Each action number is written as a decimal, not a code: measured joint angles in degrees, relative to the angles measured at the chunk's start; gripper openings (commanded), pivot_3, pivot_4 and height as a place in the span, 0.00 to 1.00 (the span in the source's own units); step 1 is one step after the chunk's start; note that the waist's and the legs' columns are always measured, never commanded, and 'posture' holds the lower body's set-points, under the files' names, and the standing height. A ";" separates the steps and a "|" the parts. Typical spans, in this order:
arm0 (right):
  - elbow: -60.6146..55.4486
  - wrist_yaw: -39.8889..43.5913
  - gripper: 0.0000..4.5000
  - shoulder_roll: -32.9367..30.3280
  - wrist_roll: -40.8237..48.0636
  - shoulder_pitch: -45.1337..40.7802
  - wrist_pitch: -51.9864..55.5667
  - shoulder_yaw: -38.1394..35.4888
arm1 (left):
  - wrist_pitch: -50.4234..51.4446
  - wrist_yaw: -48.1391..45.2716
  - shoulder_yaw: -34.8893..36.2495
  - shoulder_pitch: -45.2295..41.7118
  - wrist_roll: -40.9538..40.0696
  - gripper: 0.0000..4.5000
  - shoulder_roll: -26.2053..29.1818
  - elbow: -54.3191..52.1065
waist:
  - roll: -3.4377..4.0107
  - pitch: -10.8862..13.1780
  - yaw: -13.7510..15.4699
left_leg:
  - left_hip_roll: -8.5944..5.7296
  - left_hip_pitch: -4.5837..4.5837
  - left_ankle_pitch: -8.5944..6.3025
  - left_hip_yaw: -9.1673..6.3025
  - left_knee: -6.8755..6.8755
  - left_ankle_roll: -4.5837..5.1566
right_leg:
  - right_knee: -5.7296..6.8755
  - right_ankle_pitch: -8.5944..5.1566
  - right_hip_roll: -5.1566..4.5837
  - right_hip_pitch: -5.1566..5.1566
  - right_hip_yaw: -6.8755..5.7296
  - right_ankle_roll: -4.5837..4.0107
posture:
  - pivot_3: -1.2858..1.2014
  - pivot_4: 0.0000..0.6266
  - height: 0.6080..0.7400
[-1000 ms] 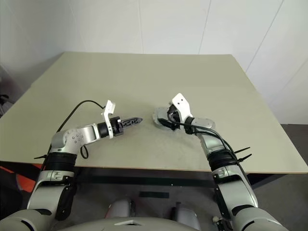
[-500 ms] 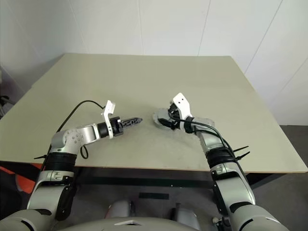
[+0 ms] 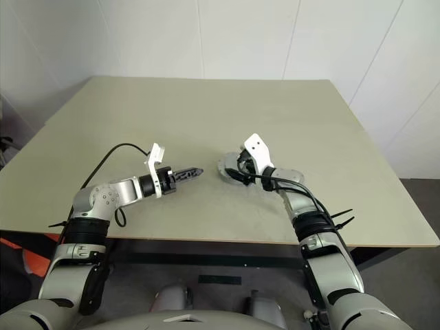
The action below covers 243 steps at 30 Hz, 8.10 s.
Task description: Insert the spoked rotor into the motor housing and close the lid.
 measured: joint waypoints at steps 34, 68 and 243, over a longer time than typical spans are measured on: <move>-3.69 6.93 0.69 -2.45 0.67 -0.56 6.73 0.29 | -15.75 -1.98 -1.89 -24.37 7.68 0.67 -10.19 22.58 | 0.03 -0.02 0.20 | -0.12 -0.31 -0.12 0.03 -0.41 0.21 | -0.73 0.01 0.00 -0.01 -0.03 0.00 | 0.52 0.00 1.00; -7.10 4.77 0.69 -2.76 0.68 2.06 7.49 -0.46 | -28.99 -10.29 -9.00 -27.52 22.96 0.01 -13.88 41.00 | 0.04 -0.03 0.84 | -0.13 -0.27 -0.15 0.06 -0.40 0.27 | -0.74 0.01 -0.07 0.04 -0.04 0.01 | 0.52 0.00 1.00; -4.54 -26.12 0.46 10.98 39.74 -0.13 58.17 -39.35 | -32.30 -11.20 -13.32 -20.89 30.93 0.00 -11.72 31.53 | 0.46 -0.34 1.66 | -0.03 -0.04 1.02 0.25 -1.60 -1.37 | -0.65 0.18 -0.05 -0.66 0.00 0.43 | 0.52 0.00 1.00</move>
